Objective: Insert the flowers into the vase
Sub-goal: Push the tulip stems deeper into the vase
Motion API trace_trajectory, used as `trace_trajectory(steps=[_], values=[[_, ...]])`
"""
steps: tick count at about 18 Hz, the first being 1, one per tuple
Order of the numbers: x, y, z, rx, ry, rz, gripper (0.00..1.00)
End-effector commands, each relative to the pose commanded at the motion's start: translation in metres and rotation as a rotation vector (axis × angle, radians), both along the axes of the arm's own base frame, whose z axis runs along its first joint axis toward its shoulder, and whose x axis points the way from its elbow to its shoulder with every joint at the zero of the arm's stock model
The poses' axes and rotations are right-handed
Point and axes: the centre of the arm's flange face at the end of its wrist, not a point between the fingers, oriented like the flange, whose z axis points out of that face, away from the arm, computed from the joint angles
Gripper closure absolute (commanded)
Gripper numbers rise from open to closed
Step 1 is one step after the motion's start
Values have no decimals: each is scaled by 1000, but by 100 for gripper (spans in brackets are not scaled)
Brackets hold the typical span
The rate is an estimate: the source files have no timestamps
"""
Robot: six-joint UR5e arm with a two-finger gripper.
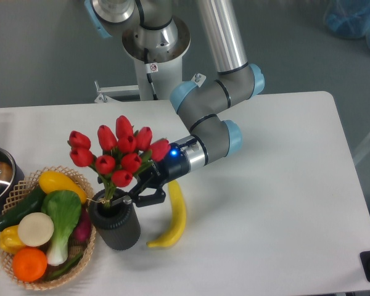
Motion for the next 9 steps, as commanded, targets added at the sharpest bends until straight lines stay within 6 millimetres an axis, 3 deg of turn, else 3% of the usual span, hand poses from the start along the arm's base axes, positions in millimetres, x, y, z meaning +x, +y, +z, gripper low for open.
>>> trace_trajectory(steps=[9], values=[[-5, 3, 5, 1, 12, 0, 40]])
